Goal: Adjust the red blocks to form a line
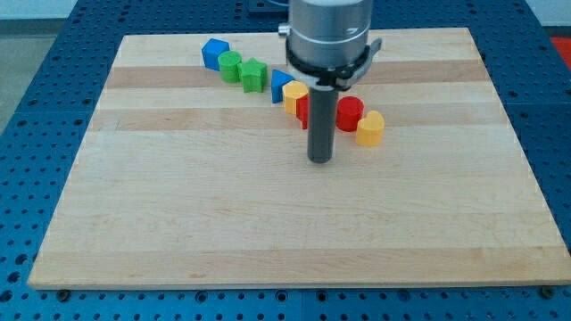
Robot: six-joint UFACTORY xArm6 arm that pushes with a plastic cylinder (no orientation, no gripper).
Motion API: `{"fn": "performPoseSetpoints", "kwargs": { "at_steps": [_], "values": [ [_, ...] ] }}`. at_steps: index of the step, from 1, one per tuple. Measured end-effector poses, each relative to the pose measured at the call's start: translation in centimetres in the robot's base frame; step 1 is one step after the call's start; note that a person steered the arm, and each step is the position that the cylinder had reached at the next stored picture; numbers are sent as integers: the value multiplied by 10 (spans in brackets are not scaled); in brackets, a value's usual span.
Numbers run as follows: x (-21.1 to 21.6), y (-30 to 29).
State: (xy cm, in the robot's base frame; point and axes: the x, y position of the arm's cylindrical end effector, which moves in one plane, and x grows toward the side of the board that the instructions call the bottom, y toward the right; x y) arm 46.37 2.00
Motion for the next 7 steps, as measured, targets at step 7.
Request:
{"fn": "performPoseSetpoints", "kwargs": {
  "at_steps": [7],
  "values": [
    [-65, -32]
  ]
}}
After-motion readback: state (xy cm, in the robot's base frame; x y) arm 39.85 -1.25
